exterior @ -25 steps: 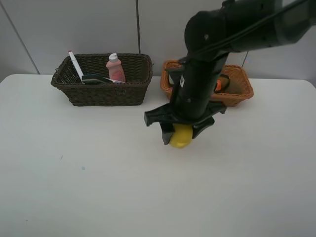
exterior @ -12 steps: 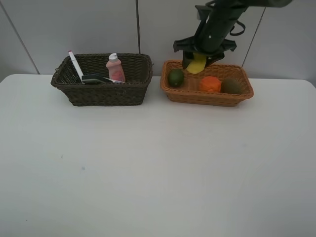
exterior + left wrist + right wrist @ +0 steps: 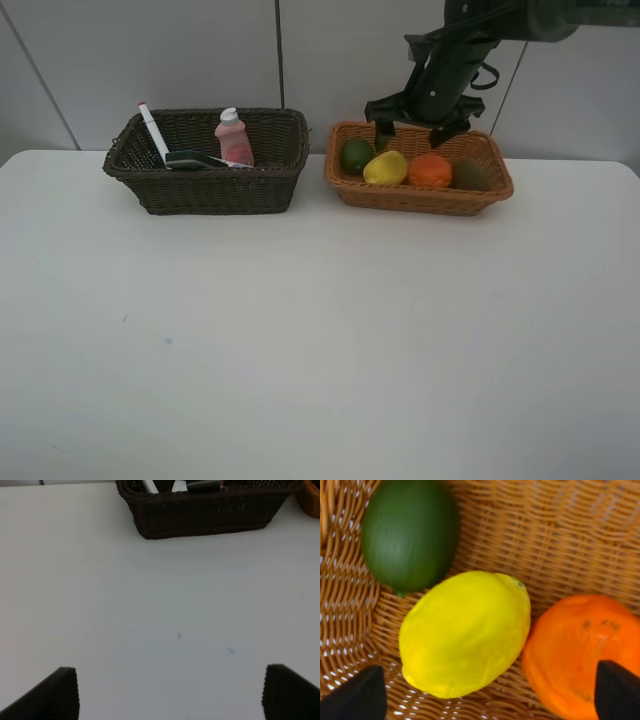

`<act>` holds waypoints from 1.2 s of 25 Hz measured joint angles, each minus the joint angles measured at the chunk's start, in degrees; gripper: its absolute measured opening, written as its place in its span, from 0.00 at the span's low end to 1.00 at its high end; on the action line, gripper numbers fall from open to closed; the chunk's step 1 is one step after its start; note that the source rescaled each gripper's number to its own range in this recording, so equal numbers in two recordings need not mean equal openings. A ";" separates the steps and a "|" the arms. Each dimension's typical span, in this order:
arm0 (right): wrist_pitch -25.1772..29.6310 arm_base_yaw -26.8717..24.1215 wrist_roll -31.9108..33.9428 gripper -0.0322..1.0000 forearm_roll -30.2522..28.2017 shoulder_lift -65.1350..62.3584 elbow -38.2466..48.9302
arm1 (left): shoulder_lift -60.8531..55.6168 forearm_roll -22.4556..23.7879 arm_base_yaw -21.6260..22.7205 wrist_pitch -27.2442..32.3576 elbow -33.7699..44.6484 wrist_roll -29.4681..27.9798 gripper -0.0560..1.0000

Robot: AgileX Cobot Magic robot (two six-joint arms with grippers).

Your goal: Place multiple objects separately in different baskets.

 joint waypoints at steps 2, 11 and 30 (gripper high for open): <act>0.73 -0.96 0.00 0.96 -0.98 -1.06 0.00 | 0.00 0.00 0.00 0.00 0.00 0.00 0.96; 6.87 -19.08 -0.66 0.96 0.78 -7.79 -0.03 | 0.00 0.00 0.00 0.00 0.00 0.00 0.96; 1.48 -26.63 -1.40 0.96 0.46 -73.00 56.61 | 0.00 0.00 0.00 0.00 0.00 0.00 0.96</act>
